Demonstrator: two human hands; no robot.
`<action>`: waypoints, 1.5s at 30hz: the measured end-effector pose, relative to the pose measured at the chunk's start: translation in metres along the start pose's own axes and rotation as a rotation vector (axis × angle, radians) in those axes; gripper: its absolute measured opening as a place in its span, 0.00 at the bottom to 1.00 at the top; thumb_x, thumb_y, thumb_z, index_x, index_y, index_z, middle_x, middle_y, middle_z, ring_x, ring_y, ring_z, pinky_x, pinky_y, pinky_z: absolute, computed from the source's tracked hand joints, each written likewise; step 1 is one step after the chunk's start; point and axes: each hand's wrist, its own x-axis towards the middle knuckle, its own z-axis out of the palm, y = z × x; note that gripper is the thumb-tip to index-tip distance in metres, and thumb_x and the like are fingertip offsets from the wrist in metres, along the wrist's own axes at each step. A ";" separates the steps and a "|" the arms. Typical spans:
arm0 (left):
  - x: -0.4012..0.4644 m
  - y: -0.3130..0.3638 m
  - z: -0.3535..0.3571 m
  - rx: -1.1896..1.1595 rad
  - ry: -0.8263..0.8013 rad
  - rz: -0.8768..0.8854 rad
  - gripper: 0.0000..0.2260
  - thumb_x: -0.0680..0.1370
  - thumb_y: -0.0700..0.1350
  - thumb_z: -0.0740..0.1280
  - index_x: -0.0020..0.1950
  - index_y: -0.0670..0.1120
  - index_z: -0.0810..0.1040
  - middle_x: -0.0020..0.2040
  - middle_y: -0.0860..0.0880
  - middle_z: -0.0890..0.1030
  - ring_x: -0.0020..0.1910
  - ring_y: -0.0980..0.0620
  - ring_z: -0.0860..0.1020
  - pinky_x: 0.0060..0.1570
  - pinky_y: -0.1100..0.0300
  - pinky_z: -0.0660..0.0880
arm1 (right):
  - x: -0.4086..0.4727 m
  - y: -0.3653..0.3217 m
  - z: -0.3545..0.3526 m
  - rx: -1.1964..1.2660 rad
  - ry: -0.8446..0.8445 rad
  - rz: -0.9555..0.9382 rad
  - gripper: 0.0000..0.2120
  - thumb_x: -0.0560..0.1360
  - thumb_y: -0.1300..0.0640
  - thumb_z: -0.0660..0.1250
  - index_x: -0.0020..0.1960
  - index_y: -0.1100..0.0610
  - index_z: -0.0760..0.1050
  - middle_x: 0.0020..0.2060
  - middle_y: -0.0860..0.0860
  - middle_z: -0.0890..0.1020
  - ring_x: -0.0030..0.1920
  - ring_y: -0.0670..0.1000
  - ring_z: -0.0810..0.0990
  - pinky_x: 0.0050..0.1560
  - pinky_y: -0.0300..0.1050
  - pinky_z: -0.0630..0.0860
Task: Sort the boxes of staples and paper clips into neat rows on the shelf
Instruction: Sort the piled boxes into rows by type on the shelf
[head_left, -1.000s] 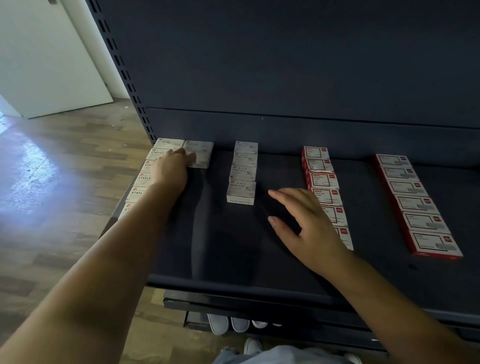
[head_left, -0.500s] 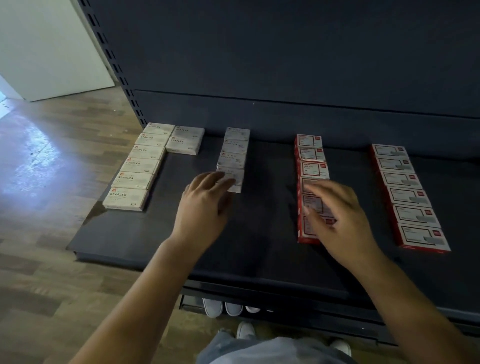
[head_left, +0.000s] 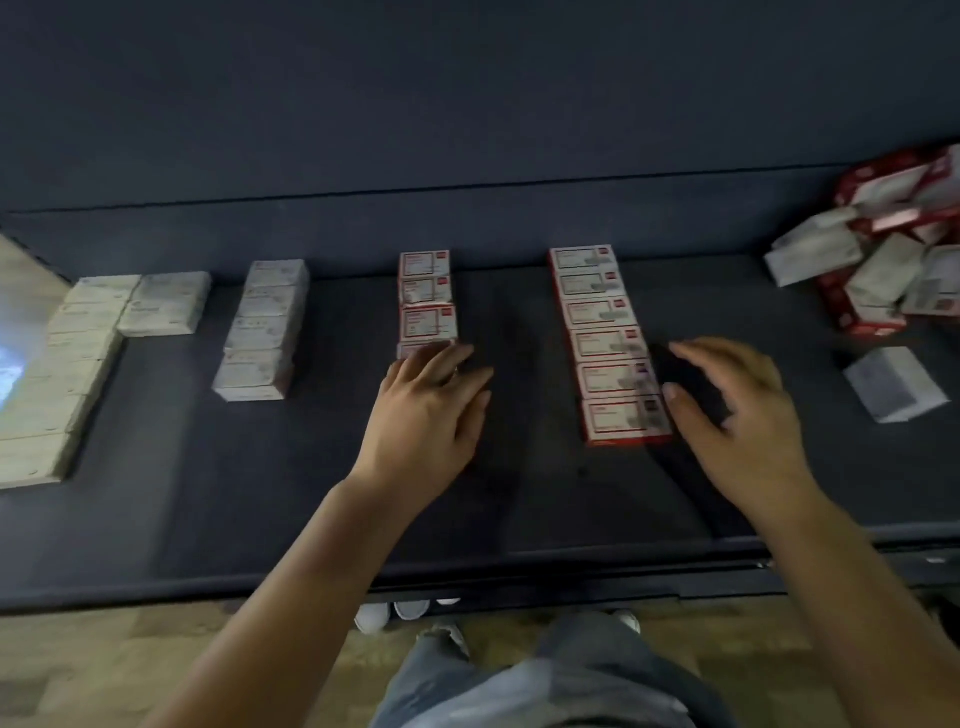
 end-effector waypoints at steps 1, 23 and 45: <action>0.006 0.008 0.006 -0.007 0.003 0.014 0.15 0.76 0.46 0.59 0.52 0.41 0.82 0.54 0.42 0.80 0.54 0.39 0.78 0.51 0.44 0.76 | -0.001 0.012 -0.009 -0.009 0.017 0.017 0.18 0.71 0.56 0.64 0.59 0.62 0.76 0.56 0.58 0.77 0.59 0.55 0.71 0.58 0.25 0.58; 0.084 0.172 0.103 -0.129 -0.067 0.057 0.15 0.75 0.46 0.59 0.50 0.42 0.83 0.53 0.43 0.81 0.53 0.41 0.78 0.49 0.45 0.77 | -0.005 0.174 -0.112 0.132 -0.039 0.045 0.17 0.73 0.59 0.62 0.60 0.61 0.76 0.51 0.51 0.78 0.53 0.44 0.74 0.53 0.25 0.64; 0.096 0.251 0.095 -0.988 -0.333 -0.189 0.17 0.76 0.37 0.66 0.64 0.49 0.72 0.56 0.55 0.80 0.57 0.60 0.77 0.56 0.66 0.73 | -0.001 0.145 -0.143 0.927 -0.168 0.301 0.08 0.74 0.58 0.61 0.49 0.52 0.79 0.42 0.47 0.84 0.46 0.45 0.82 0.44 0.35 0.77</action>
